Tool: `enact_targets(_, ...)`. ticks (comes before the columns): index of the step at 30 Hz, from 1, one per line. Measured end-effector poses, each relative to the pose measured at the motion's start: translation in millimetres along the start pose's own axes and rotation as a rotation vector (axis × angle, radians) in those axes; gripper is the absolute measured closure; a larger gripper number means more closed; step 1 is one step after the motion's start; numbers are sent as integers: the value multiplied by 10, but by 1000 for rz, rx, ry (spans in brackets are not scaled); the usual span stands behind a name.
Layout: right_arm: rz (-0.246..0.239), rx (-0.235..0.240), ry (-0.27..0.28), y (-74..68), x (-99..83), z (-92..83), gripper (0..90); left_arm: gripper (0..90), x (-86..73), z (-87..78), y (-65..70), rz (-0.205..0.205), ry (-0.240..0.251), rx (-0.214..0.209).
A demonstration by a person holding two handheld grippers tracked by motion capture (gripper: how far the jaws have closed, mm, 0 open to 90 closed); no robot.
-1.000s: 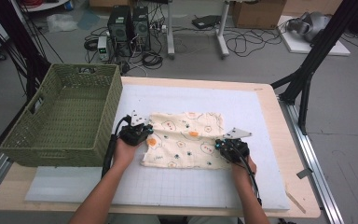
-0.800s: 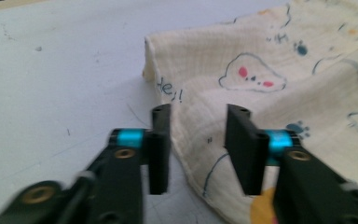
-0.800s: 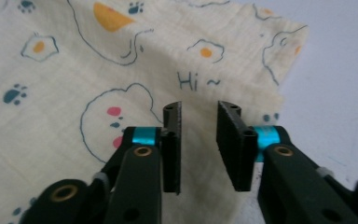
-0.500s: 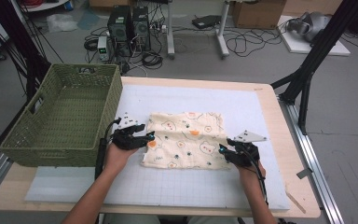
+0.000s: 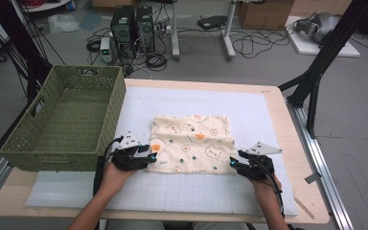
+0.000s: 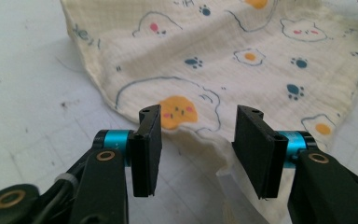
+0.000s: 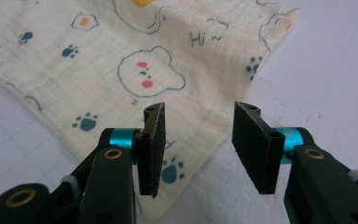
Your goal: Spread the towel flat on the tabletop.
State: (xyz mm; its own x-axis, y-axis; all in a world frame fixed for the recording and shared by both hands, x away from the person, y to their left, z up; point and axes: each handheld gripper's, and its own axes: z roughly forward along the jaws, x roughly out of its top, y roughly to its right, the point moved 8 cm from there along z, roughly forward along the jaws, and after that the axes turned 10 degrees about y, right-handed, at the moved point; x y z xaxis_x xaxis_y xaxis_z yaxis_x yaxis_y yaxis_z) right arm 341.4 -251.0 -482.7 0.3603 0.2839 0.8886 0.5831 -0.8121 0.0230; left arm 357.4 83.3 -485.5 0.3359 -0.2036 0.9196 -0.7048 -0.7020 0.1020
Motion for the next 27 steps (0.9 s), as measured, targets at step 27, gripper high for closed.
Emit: enact_targets(27,-64,239,-146,-439,-281,-275,877,871,-241,-306,349,62,-113,-132)
